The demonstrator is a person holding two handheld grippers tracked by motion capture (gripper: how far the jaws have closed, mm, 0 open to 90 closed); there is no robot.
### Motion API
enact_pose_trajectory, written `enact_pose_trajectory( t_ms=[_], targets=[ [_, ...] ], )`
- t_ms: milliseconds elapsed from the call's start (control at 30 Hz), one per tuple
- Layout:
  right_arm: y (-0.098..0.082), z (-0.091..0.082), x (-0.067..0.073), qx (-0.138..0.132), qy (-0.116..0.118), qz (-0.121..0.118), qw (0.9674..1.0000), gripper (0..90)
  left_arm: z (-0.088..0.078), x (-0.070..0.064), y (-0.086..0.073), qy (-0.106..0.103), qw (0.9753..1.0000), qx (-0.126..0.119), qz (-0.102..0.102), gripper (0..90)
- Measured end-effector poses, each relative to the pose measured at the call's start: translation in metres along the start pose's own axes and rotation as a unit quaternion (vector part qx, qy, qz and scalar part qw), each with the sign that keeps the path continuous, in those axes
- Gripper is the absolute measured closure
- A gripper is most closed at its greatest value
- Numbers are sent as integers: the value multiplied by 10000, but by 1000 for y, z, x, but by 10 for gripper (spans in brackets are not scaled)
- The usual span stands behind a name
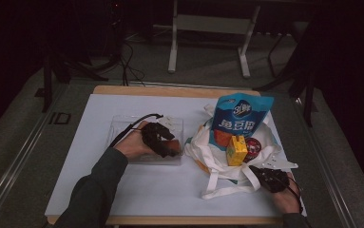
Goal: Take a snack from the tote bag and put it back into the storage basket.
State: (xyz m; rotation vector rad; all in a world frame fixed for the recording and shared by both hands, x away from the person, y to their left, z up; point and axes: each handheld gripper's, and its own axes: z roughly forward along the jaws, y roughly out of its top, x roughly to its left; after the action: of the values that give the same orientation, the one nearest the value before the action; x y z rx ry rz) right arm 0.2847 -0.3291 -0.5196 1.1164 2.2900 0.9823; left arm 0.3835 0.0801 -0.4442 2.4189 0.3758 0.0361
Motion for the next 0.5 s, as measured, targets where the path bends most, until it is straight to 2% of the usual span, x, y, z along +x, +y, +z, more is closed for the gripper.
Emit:
enact_pose_trajectory(
  t_ms=[67,200,300,433,500],
  targets=[
    [0,0,0,1,-1,0,10000,877,-1,-2,1,27,10000,-76,28,290],
    [0,0,0,1,-4,1,10000,877,-2,-8,5,272,9993,-200,155,298],
    [0,0,0,-2,-8,0,10000,877,-4,-11,7,376,9985,-316,244,310],
    [0,0,0,-7,-5,3,10000,876,-6,-15,10,498,9974,-438,267,317],
    [0,0,0,-10,-8,2,10000,876,-7,-17,11,573,9964,-579,235,317]
  ],
)
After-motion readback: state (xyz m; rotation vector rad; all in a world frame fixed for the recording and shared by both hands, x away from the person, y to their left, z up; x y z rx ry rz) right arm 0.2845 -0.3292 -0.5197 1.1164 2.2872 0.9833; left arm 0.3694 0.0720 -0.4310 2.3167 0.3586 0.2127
